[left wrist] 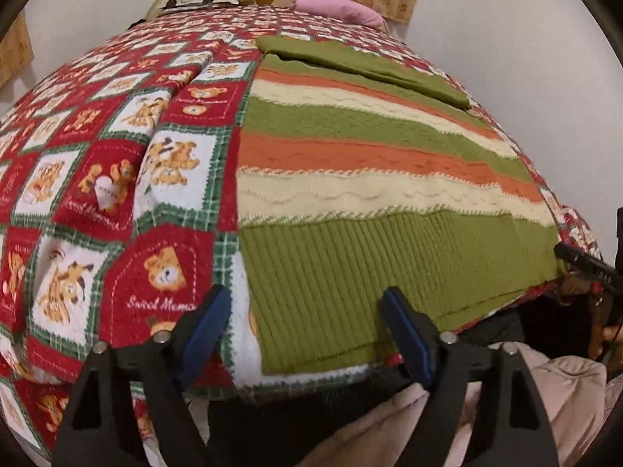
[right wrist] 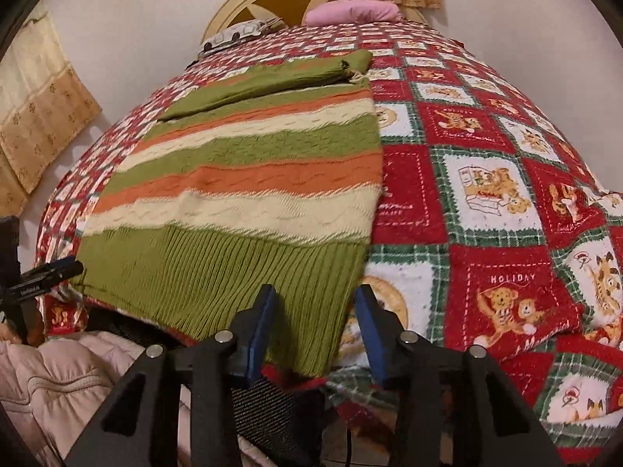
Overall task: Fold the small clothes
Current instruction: 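Grasp the green ribbed hem with the right gripper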
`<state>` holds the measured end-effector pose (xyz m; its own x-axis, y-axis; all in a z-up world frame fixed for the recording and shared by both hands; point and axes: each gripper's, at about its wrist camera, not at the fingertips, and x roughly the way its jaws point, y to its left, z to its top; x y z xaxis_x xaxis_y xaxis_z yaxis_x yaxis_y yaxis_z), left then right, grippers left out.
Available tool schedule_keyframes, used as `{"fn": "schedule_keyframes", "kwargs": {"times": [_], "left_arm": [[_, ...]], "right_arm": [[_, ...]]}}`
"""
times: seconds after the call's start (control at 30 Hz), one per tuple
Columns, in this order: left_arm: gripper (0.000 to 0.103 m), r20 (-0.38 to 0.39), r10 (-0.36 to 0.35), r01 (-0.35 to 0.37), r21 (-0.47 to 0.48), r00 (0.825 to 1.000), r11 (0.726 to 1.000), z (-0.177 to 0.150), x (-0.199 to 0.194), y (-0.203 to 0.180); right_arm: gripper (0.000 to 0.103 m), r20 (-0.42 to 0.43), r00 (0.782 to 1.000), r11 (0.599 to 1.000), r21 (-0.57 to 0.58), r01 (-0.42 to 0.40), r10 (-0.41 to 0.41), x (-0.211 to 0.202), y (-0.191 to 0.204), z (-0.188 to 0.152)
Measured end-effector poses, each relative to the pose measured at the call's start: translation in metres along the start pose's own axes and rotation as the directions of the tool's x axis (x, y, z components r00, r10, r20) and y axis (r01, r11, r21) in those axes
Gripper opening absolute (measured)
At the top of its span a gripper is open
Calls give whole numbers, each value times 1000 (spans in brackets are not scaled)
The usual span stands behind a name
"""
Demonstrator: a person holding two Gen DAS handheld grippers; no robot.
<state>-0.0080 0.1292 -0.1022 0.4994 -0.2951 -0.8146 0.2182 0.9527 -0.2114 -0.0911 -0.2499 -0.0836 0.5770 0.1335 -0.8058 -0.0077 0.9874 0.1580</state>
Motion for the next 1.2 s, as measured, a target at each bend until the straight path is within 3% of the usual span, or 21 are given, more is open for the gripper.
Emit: {"fn": "schedule_keyframes", "kwargs": {"times": [0.13, 0.23, 0.3, 0.4, 0.43, 0.5, 0.53, 0.63, 0.73, 0.87, 0.97, 1.07, 1.13, 1.2], "left_arm": [[57, -7, -4, 4, -25, 1000, 1000, 0, -2, 3], [58, -17, -27, 27, -40, 999, 999, -1, -3, 4], [66, -19, -34, 33, -35, 999, 999, 0, -2, 1], [67, -19, -10, 10, -12, 1000, 1000, 0, -1, -4], [64, -18, -3, 3, -8, 1000, 1000, 0, -1, -5], [42, -13, 7, -7, -12, 1000, 1000, 0, -2, -5], [23, -15, 13, -13, -19, 1000, 1000, 0, -2, -3], [18, -26, -3, 1, -43, 1000, 999, 2, -3, 1], [8, -18, -13, 13, -39, 1000, 999, 10, -10, -1], [8, 22, -96, 97, -59, 995, 994, 38, -23, 0], [8, 48, -87, 88, -19, 995, 996, 65, -21, -5], [8, 61, -107, 108, -3, 992, 994, 93, -13, -4], [8, 80, -53, 51, 21, 995, 998, 111, -11, -5], [8, 102, -47, 45, 23, 994, 999, 124, -15, 2]], "right_arm": [[42, -19, 1000, 1000, -11, -15, 15, 1, 6, -2], [42, -31, 1000, 999, -42, 2, -3, 2, 11, -3], [42, -30, 1000, 999, -38, -4, 3, 3, 11, -3], [41, -35, 999, 998, -57, -1, -1, 3, 13, -4], [34, -37, 999, 997, -72, 5, -8, 3, 14, -5], [24, -47, 999, 996, -91, 16, -21, 4, 15, -5], [17, -56, 998, 996, -84, 2, -7, 3, 14, -4], [13, -73, 996, 998, -28, -48, 46, 1, 7, -1], [12, -60, 989, 991, 35, -132, 134, -7, 0, 7], [10, 13, 962, 958, 90, -272, 272, -24, -4, 35], [9, 79, 941, 935, 114, -336, 329, -29, -4, 65], [5, 121, 946, 943, 106, -315, 302, -20, -1, 97], [5, 133, 947, 944, 120, -307, 292, -8, -5, 117], [5, 140, 952, 947, 139, -290, 271, 5, -8, 134]]}}
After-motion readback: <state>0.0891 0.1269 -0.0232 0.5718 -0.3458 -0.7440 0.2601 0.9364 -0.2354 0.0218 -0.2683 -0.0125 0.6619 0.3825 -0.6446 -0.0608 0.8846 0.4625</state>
